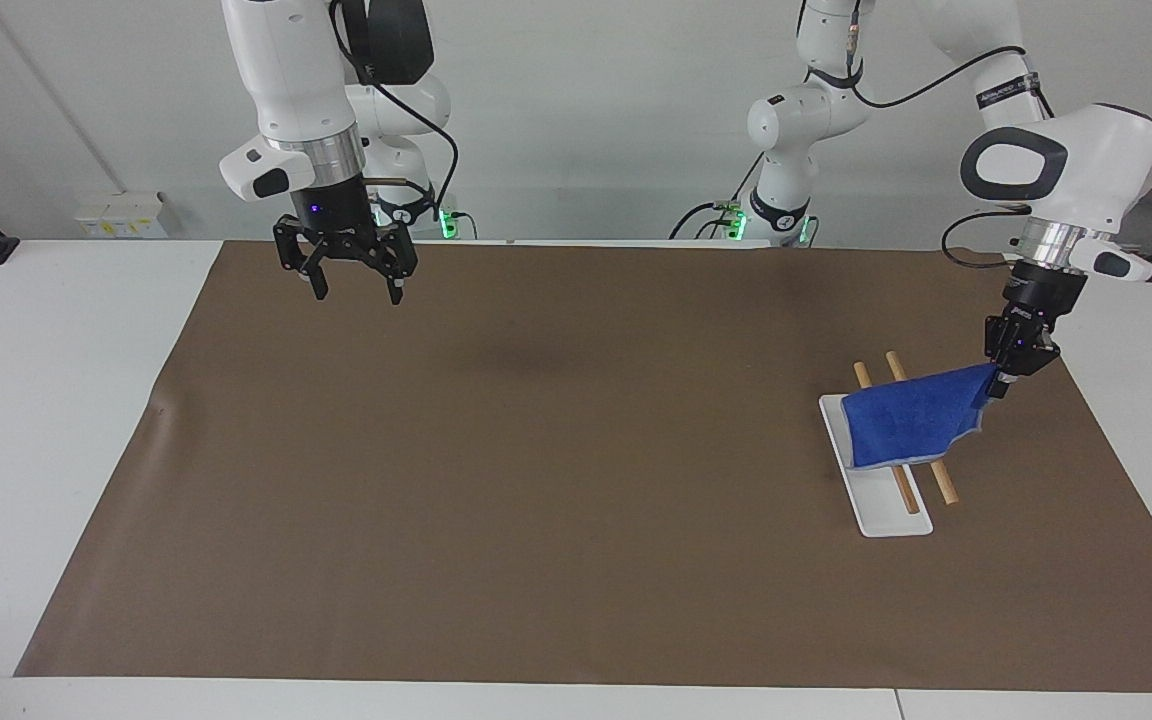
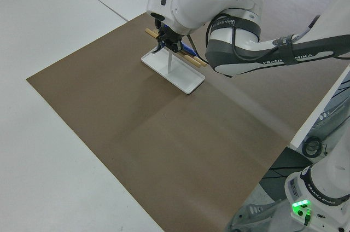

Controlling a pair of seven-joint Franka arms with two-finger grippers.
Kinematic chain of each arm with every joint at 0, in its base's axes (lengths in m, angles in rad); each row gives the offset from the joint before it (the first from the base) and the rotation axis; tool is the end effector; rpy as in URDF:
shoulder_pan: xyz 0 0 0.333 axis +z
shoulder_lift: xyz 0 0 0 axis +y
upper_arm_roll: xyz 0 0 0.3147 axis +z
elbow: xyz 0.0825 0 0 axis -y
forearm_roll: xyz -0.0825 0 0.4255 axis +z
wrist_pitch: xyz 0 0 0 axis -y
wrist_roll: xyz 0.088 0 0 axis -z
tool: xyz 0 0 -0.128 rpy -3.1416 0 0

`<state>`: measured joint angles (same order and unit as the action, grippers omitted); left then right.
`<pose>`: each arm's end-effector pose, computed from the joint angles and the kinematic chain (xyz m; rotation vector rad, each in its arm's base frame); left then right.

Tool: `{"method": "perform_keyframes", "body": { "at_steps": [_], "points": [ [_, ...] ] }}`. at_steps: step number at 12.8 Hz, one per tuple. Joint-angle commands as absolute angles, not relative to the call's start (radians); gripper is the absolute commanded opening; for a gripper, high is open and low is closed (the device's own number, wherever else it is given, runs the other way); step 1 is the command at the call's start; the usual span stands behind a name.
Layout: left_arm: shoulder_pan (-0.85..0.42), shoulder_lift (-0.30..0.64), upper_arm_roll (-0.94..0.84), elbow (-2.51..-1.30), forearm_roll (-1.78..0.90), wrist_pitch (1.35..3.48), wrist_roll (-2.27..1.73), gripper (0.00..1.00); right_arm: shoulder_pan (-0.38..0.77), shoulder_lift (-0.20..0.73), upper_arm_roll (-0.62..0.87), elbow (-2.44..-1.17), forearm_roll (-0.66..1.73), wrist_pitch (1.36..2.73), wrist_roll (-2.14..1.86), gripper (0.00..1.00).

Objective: Right arm passes towel to left arm to hang
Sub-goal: 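Carry the towel with the left gripper toward the wooden sticks on the tray, then drape the towel over the wooden sticks and open the left gripper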

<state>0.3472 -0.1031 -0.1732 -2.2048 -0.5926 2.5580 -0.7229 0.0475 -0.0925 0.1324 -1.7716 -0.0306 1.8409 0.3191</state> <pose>0.5846 0.1032 0.4328 2.0499 1.5880 0.4189 0.5832 0.1056 0.5774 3.1226 -0.2079 0.2610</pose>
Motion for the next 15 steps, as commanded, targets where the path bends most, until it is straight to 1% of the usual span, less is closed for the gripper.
{"method": "perform_keyframes", "body": {
  "at_steps": [1,3,4,11,15],
  "points": [
    [0.357,-0.110,-0.183,-2.210,-0.607,2.545,-0.709,0.00,0.038,-0.017,0.138,-1.628,-0.060,1.723,0.364,1.00],
    [0.356,-0.113,-0.183,-2.232,-0.606,2.545,-0.707,0.00,0.038,0.064,0.137,-1.498,-0.061,1.636,0.364,1.00],
    [0.354,-0.114,-0.183,-2.244,-0.604,2.545,-0.706,0.00,0.034,0.080,0.137,-1.470,-0.067,1.625,0.364,1.00],
    [0.364,-0.109,-0.183,-2.316,-0.601,2.557,-0.526,0.00,0.031,0.064,0.133,-1.519,-0.067,1.638,0.345,1.00],
    [0.365,-0.109,-0.181,-2.347,-0.600,2.559,-0.407,0.00,0.011,0.052,0.133,-1.540,-0.067,1.640,0.273,1.00]
  ]
}}
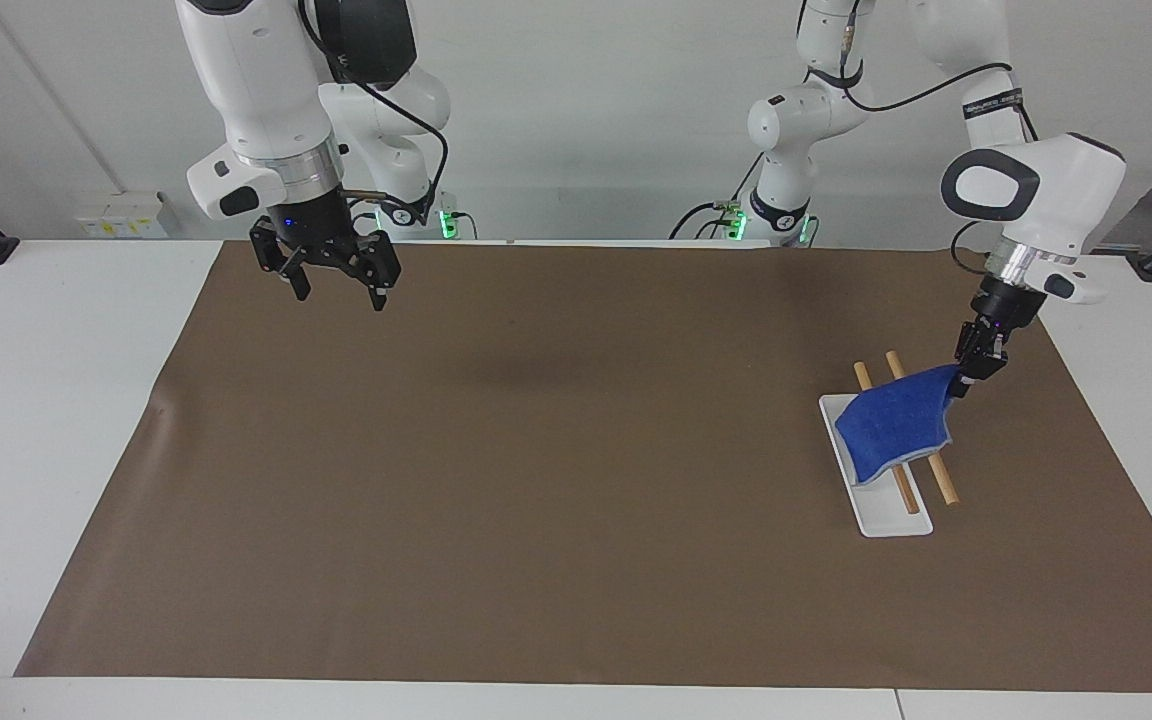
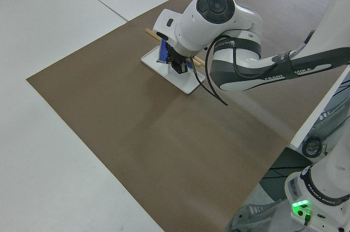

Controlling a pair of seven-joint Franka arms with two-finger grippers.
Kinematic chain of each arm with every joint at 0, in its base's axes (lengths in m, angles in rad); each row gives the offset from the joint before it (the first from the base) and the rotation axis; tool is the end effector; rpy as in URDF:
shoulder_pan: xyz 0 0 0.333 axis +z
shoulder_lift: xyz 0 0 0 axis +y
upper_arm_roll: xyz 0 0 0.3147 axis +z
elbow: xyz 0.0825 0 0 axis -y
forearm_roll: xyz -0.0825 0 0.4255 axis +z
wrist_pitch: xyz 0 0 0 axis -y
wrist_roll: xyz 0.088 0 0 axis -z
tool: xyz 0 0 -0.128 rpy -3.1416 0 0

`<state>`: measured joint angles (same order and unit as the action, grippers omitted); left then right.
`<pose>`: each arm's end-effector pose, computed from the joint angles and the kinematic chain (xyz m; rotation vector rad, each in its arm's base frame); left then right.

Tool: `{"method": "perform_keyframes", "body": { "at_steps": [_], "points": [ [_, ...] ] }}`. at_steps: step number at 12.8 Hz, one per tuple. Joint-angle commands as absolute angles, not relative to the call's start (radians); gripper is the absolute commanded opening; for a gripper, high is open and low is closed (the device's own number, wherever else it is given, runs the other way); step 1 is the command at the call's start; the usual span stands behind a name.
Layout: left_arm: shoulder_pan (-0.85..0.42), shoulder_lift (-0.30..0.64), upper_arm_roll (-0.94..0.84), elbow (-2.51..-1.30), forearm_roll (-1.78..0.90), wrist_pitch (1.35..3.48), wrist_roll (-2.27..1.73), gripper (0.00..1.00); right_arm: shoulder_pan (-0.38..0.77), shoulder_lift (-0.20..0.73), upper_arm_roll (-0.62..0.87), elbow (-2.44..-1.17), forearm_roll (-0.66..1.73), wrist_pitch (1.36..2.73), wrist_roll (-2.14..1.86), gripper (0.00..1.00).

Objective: Right arm passes towel to left arm to hang
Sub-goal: 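Drape the towel over the wooden sticks and open the left gripper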

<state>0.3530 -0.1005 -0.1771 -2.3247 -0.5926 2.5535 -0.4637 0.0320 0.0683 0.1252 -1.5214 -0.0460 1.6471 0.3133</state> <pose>0.5541 0.0996 0.3674 2.3073 1.3853 0.3583 0.6194 0.0901 0.5934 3.1077 -0.2405 0.1014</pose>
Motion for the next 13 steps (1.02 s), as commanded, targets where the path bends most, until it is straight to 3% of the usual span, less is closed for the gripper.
{"method": "perform_keyframes", "body": {
  "at_steps": [1,9,13],
  "points": [
    [0.367,-0.110,-0.181,-2.355,-0.598,2.559,-0.384,0.00,0.011,0.052,0.133,-1.540,-0.067,1.641,0.272,1.00],
    [0.373,-0.101,-0.183,-2.388,-0.597,2.582,-0.215,0.01,0.008,0.054,0.133,-1.540,-0.054,1.675,0.273,1.00],
    [0.365,-0.097,-0.183,-2.387,-0.597,2.582,-0.212,0.28,-0.008,0.057,0.133,-1.539,-0.054,1.694,0.272,1.00]
  ]
}}
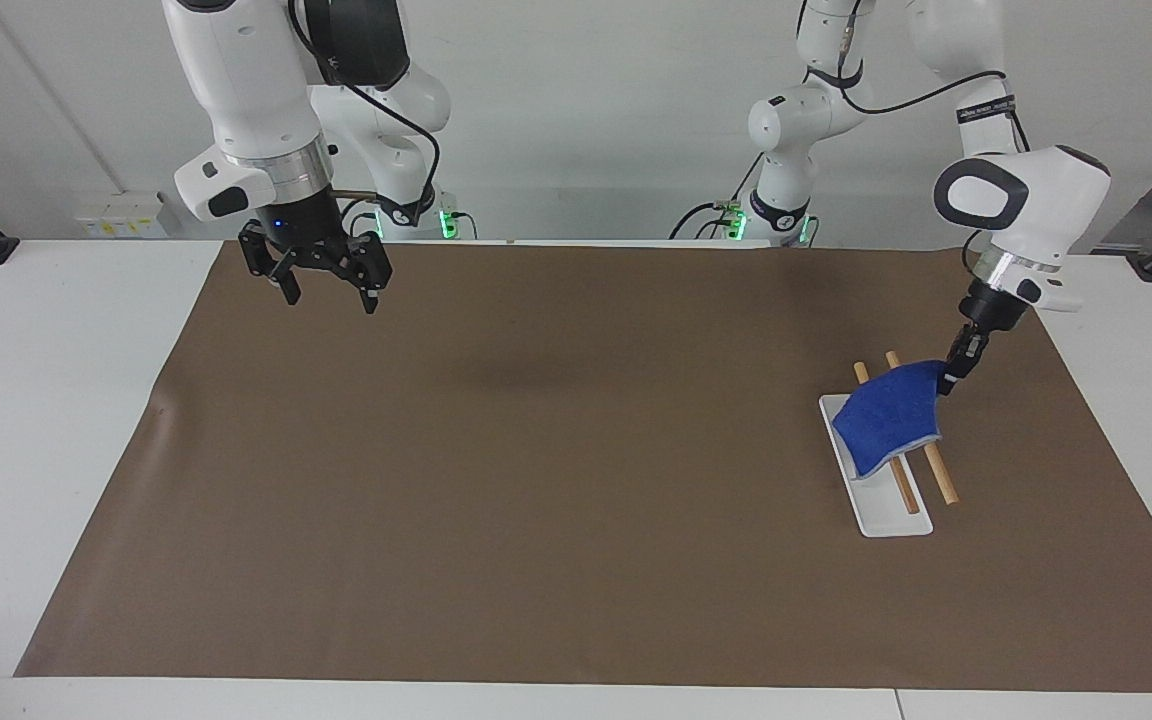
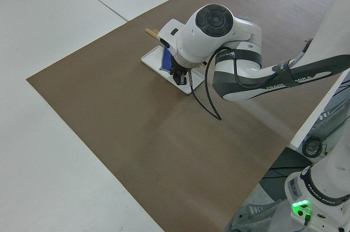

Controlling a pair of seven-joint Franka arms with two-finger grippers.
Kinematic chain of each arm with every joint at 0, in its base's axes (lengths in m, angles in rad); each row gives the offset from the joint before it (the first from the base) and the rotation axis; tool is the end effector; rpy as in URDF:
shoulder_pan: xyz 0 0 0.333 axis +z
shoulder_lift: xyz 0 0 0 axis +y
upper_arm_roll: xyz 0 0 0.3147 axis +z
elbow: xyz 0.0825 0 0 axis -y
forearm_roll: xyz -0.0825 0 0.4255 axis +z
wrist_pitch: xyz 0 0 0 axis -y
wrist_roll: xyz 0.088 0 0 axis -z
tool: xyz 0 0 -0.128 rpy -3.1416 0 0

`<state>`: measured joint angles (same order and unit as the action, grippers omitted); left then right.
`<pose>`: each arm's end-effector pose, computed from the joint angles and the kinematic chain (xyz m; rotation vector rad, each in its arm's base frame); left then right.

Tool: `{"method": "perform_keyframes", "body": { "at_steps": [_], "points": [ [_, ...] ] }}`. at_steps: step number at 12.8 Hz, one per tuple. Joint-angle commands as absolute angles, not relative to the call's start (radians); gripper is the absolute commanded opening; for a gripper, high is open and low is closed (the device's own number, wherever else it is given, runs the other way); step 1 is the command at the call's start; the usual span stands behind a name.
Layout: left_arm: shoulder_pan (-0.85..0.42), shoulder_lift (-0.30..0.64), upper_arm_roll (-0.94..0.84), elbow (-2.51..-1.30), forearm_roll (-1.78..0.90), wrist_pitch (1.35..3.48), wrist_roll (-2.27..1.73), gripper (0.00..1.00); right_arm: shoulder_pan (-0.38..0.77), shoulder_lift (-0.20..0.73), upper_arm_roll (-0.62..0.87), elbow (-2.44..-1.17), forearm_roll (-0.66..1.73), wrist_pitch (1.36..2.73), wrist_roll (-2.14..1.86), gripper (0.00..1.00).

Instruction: Right arm passes towel to left arm to hang

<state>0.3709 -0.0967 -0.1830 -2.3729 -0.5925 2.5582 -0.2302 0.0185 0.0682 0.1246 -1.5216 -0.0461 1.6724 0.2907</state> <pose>0.5390 0.1045 0.3414 2.4839 1.1541 0.3706 0.6236 0.0819 0.5958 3.1114 -0.2267 0.1393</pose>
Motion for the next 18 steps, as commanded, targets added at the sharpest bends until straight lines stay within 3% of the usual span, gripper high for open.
{"method": "perform_keyframes", "body": {
  "at_steps": [1,3,6,8,14,18],
  "points": [
    [0.365,-0.097,-0.181,-2.387,-0.594,2.582,-0.197,0.32,-0.011,0.055,0.133,-1.539,-0.054,1.694,0.270,1.00],
    [0.379,-0.095,-0.181,-2.387,-0.581,2.582,-0.086,0.41,-0.012,0.052,0.133,-1.539,-0.054,1.686,0.267,1.00],
    [0.382,-0.083,-0.181,-2.372,-0.553,2.576,-0.032,0.41,-0.002,0.041,0.106,-1.539,-0.054,1.671,0.264,1.00],
    [0.385,-0.066,-0.181,-2.321,-0.395,2.530,-0.022,0.41,0.017,0.040,0.074,-1.539,-0.054,1.651,0.258,1.00],
    [0.394,0.043,-0.183,-1.897,-0.123,2.039,-0.020,0.41,0.037,0.008,0.021,-1.565,-0.052,1.562,0.209,1.00],
    [0.313,0.037,-0.195,-1.734,-0.062,1.811,-0.023,0.41,0.026,0.000,0.031,-1.578,-0.052,1.562,0.207,1.00]
  ]
}}
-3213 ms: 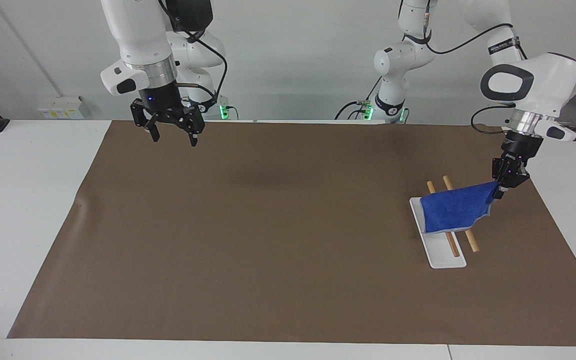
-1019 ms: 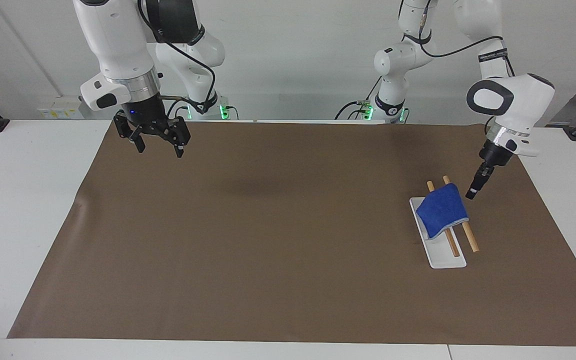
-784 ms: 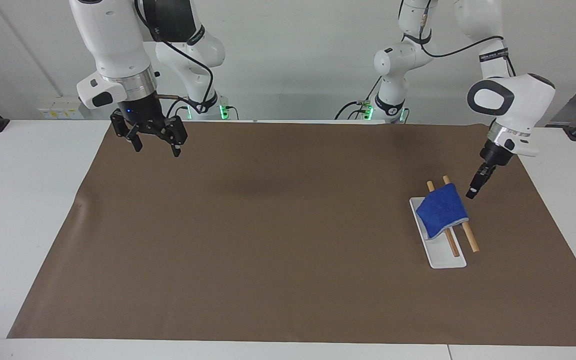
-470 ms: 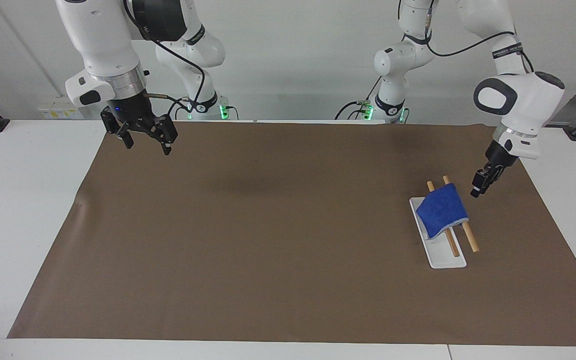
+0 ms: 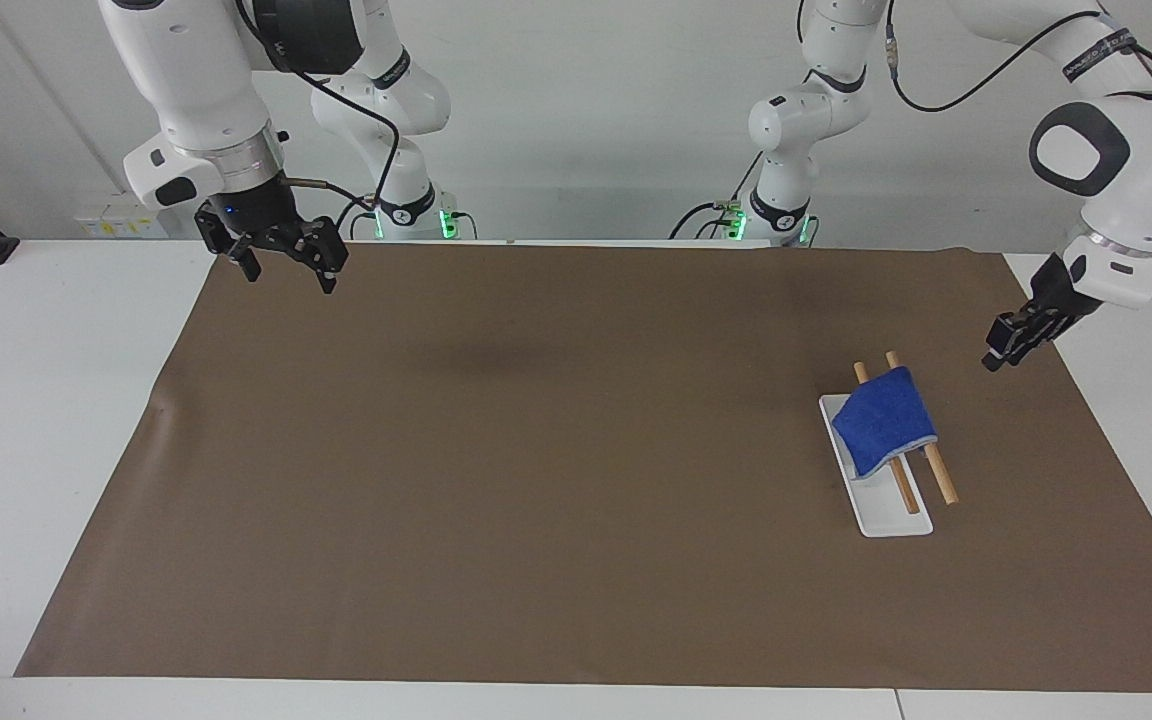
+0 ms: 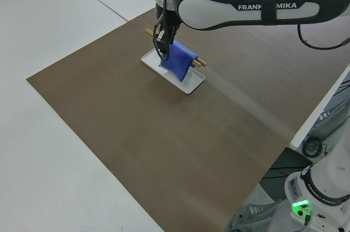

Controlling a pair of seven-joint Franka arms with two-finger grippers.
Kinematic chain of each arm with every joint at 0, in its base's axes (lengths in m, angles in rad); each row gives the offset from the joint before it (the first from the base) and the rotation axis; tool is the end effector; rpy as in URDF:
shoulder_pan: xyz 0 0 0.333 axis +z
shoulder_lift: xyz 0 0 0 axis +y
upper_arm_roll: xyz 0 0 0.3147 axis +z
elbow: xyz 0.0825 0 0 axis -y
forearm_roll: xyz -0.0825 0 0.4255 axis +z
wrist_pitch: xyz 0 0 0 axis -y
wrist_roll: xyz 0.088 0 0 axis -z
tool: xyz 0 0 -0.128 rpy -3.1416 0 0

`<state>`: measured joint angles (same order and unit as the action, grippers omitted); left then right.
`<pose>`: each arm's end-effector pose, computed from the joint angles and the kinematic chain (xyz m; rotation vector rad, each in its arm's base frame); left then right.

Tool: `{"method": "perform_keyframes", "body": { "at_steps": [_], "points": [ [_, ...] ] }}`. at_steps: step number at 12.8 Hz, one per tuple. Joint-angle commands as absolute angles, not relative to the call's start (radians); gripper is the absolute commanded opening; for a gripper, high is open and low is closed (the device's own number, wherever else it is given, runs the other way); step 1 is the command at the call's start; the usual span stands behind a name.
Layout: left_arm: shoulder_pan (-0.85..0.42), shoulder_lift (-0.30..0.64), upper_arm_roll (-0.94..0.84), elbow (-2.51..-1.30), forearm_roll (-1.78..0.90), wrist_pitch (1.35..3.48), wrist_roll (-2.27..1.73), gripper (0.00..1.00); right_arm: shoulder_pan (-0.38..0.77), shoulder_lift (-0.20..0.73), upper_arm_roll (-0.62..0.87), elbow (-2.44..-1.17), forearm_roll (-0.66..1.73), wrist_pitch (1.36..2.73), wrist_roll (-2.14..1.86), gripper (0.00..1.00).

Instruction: Right arm passes towel to left arm to hang

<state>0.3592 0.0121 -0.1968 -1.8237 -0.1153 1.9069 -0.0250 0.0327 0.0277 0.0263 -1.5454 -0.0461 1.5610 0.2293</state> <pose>0.6091 0.0895 0.4942 3.0133 0.3354 0.1196 0.6026 0.0294 0.5979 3.0837 -0.2635 -0.0084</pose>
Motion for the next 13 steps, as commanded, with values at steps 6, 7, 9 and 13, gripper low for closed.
{"method": "perform_keyframes", "body": {
  "at_steps": [6,7,9,13],
  "points": [
    [0.135,0.040,-0.195,-1.589,-0.009,1.612,-0.034,0.41,-0.011,0.002,0.040,-1.578,-0.015,1.571,0.144,1.00],
    [0.108,0.040,-0.195,-1.588,0.001,1.597,-0.035,0.41,-0.011,0.002,0.040,-1.578,-0.015,1.571,0.146,1.00],
    [0.075,0.041,-0.195,-1.554,0.006,1.550,-0.038,0.41,-0.003,0.002,0.040,-1.578,-0.015,1.572,0.150,1.00],
    [0.072,0.057,-0.196,-1.467,0.041,1.436,-0.040,0.41,0.000,0.003,0.040,-1.578,-0.014,1.585,0.144,1.00]
  ]
}}
